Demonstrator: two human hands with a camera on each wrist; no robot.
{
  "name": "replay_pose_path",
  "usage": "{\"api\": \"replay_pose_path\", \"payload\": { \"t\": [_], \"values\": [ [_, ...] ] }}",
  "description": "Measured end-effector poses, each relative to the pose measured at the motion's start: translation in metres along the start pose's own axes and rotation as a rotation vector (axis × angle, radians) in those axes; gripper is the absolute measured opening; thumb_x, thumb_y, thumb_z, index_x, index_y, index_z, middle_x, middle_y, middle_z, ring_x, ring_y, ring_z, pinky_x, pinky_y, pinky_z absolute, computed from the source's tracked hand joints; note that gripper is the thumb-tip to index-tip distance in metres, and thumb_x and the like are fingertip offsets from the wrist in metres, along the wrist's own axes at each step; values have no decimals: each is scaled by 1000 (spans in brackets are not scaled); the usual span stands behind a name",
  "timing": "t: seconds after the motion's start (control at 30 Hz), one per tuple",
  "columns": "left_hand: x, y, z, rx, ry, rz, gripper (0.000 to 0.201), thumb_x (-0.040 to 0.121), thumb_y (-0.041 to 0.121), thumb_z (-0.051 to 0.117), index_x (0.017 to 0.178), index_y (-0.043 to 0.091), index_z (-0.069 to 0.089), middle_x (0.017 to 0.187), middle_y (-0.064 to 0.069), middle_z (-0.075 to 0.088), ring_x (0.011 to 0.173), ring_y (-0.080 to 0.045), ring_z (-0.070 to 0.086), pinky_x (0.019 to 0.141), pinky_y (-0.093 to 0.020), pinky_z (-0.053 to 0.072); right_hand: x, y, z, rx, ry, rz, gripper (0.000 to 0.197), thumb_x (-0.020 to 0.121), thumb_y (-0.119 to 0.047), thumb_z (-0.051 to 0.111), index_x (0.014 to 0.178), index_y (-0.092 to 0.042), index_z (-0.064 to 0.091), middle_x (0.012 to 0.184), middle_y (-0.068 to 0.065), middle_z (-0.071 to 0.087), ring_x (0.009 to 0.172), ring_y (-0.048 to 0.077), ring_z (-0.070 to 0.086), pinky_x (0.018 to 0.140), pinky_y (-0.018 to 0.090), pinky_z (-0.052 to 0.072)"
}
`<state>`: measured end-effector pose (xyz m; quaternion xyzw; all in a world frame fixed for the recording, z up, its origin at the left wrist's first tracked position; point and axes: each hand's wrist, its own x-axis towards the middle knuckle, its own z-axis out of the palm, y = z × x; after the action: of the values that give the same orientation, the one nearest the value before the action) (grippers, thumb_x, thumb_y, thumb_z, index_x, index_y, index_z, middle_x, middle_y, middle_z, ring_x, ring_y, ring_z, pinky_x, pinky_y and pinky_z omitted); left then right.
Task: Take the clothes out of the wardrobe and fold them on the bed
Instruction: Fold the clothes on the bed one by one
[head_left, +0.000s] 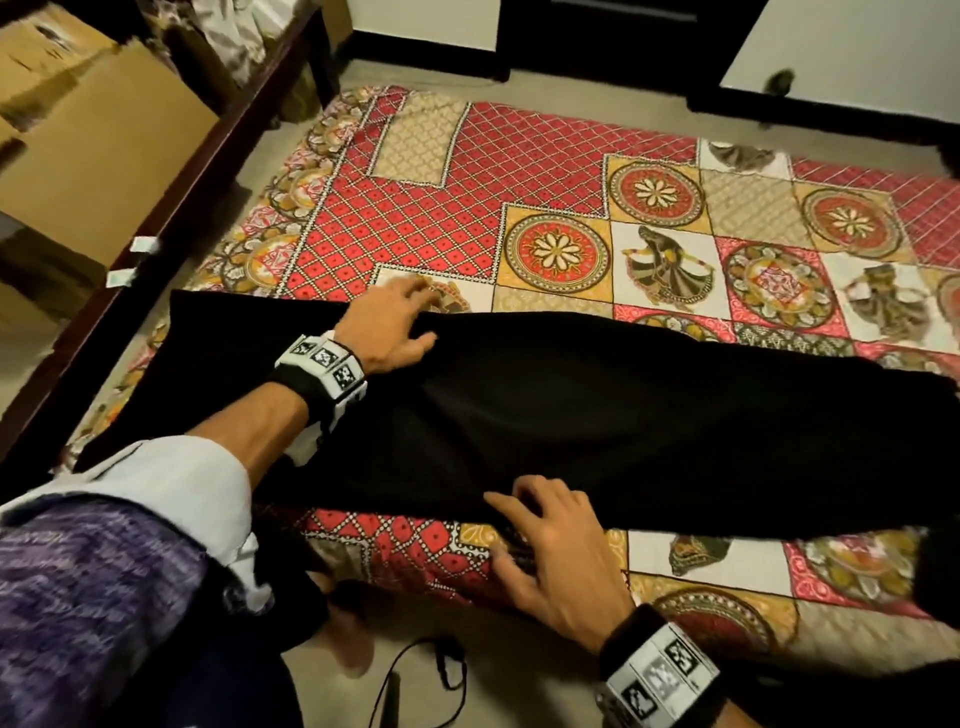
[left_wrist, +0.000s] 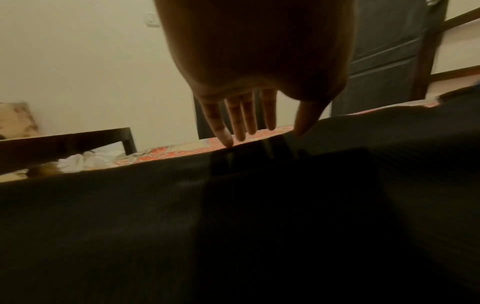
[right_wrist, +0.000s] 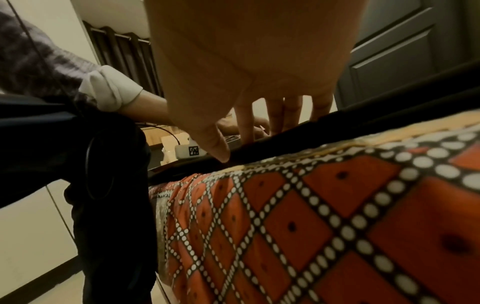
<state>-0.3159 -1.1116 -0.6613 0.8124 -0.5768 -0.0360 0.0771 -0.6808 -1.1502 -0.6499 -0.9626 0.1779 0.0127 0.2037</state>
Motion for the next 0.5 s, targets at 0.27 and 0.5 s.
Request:
{"api": "replay_pose_path", "payload": {
  "t": [0.27,0.5],
  "values": [
    [-17,-17,21,237,-74,-240,44,97,29,52,137,10,49,132,-19,52,119,-38,53,100,-54,42,1,23,-19,16,60,143,51,99,-59,48,136,-29,64,136,0,58,123,19,55,98,40,48],
    [8,51,1,13,62,235,39,95,19,52,134,17,56,130,-9,57,111,-30,58,84,-44,54,4,137,-78,-185,56,507,58,88,-22,57,145,-10,53,148,20,51,125,41,55,95,52,54]
  ]
}}
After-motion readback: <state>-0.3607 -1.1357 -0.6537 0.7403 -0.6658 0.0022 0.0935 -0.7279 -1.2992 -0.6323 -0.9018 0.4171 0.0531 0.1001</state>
